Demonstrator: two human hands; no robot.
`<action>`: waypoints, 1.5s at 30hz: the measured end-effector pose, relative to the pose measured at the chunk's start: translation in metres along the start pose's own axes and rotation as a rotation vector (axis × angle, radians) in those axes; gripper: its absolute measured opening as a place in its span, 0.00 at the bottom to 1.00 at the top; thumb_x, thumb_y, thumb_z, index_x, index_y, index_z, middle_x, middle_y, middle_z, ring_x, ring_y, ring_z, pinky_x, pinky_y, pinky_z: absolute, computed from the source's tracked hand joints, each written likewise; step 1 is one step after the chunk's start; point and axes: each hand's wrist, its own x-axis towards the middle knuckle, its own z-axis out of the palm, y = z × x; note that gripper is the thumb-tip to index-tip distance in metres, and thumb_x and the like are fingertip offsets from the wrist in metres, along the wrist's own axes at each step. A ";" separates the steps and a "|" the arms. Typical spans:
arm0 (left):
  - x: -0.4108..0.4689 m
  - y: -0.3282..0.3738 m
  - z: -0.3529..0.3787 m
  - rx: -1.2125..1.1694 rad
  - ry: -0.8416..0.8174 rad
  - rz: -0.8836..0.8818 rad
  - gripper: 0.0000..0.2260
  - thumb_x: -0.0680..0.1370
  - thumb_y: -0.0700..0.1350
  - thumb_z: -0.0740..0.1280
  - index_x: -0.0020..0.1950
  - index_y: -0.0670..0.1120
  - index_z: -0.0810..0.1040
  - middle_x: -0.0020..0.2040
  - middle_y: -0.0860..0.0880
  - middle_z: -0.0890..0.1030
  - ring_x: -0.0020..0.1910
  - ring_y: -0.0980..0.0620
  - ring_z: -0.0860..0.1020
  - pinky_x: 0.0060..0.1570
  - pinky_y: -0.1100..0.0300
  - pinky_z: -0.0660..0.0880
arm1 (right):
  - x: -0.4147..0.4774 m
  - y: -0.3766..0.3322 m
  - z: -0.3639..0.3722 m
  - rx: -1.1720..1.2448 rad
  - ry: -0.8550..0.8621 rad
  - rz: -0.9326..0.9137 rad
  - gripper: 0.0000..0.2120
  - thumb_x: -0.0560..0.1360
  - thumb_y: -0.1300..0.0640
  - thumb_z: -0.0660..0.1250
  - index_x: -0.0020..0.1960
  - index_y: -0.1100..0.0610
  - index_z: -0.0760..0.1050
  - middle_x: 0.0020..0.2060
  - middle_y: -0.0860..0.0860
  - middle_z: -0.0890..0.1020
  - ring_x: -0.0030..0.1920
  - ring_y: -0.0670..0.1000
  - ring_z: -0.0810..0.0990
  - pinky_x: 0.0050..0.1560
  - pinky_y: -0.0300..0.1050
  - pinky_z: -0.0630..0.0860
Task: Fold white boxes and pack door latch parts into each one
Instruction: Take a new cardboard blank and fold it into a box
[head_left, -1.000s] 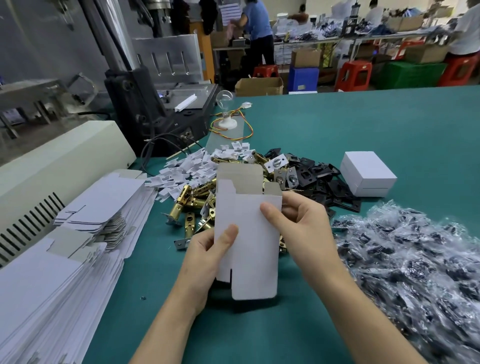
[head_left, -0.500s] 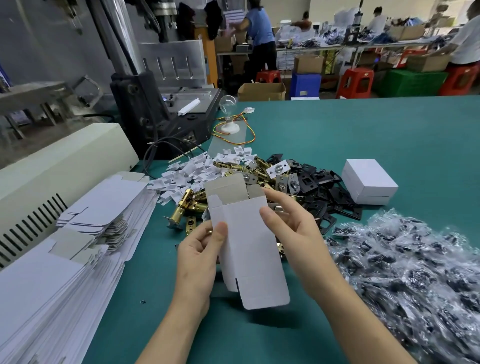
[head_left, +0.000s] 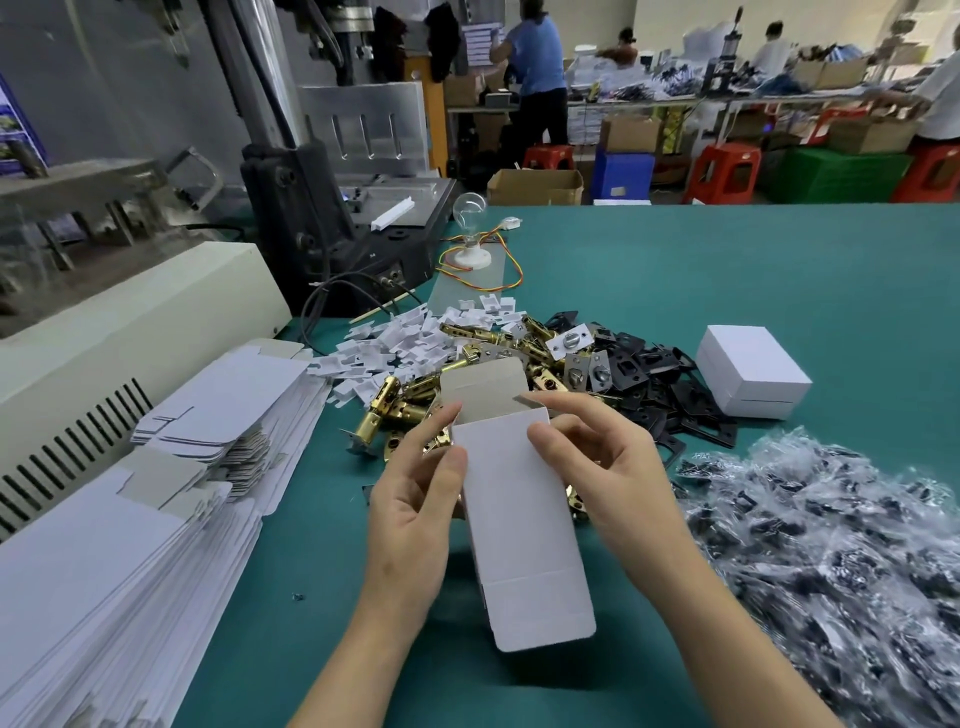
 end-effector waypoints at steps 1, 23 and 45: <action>-0.001 0.000 -0.001 0.014 -0.015 0.001 0.13 0.79 0.55 0.69 0.63 0.63 0.82 0.49 0.52 0.87 0.44 0.56 0.83 0.41 0.61 0.81 | 0.000 0.000 -0.001 -0.021 0.003 -0.001 0.12 0.75 0.45 0.72 0.58 0.43 0.83 0.40 0.47 0.82 0.43 0.46 0.80 0.42 0.40 0.79; 0.003 -0.006 -0.004 0.272 -0.074 0.094 0.08 0.78 0.57 0.67 0.54 0.60 0.84 0.55 0.55 0.80 0.51 0.50 0.80 0.44 0.49 0.80 | 0.003 0.007 -0.013 -0.133 -0.009 0.104 0.09 0.74 0.43 0.72 0.48 0.48 0.84 0.44 0.47 0.86 0.47 0.58 0.83 0.45 0.54 0.80; 0.000 0.003 0.001 0.267 -0.098 0.134 0.11 0.81 0.44 0.67 0.55 0.60 0.85 0.53 0.55 0.83 0.51 0.56 0.80 0.42 0.69 0.74 | 0.006 0.003 -0.015 -0.106 -0.115 0.126 0.12 0.73 0.38 0.70 0.47 0.46 0.81 0.36 0.40 0.82 0.37 0.38 0.78 0.35 0.33 0.76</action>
